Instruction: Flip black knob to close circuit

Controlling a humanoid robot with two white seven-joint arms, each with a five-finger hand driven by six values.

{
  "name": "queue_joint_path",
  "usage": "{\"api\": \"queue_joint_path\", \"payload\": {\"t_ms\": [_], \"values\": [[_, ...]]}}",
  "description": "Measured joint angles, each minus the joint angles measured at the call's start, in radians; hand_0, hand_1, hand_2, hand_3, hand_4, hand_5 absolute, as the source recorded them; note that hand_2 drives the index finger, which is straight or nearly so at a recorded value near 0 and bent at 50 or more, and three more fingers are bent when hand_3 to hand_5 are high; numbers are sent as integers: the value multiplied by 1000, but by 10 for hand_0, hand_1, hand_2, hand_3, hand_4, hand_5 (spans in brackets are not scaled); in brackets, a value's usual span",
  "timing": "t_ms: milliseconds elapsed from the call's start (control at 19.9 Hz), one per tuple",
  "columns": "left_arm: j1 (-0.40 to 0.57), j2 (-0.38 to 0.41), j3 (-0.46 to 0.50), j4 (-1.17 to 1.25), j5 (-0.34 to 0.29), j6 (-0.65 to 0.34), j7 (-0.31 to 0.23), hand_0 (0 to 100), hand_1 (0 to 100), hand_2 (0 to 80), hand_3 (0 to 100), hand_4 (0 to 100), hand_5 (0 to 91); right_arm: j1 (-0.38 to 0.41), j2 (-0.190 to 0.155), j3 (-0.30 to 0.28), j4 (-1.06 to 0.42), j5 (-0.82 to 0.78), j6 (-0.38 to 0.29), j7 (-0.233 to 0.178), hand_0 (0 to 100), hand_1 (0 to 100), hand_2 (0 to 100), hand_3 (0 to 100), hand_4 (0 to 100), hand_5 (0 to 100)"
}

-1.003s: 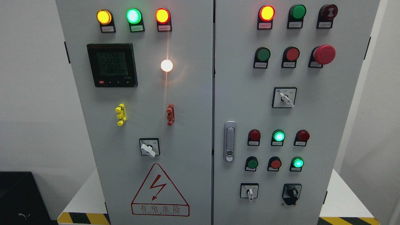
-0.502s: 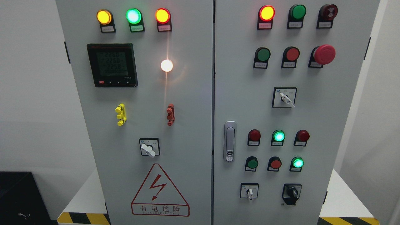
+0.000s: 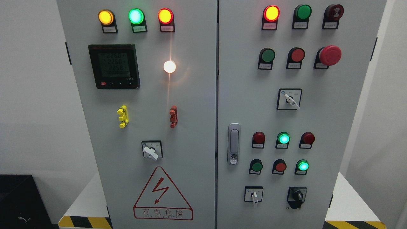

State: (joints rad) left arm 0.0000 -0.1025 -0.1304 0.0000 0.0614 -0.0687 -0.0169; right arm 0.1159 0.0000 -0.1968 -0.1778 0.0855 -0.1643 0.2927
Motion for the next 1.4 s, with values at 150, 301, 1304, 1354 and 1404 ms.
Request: {"api": "queue_joint_path", "payload": {"t_ms": [150,301,1304,1354,1404], "values": [[0,0,0,0,0,0,0,120,556,0,0,0,0,13,0,2,-45,-1,-50,5,0,186,79,244,211,0],[0,0,0,0,0,0,0,120,556,0,0,0,0,28,0,6,-98,0,-96,8,0,182,200,336,267,32],[0,0,0,0,0,0,0,120,556,0,0,0,0,97,0,113,-525,375,-127,-284,0,164,638,787,659,634],[0,0,0,0,0,0,0,120,556,0,0,0,0,97,0,115,-543,410,-125,-305,0,160,666,810,670,664],[0,0,0,0,0,0,0,120,556,0,0,0,0,97,0,117,-562,446,-122,-333,0,156,692,834,694,687]]}}
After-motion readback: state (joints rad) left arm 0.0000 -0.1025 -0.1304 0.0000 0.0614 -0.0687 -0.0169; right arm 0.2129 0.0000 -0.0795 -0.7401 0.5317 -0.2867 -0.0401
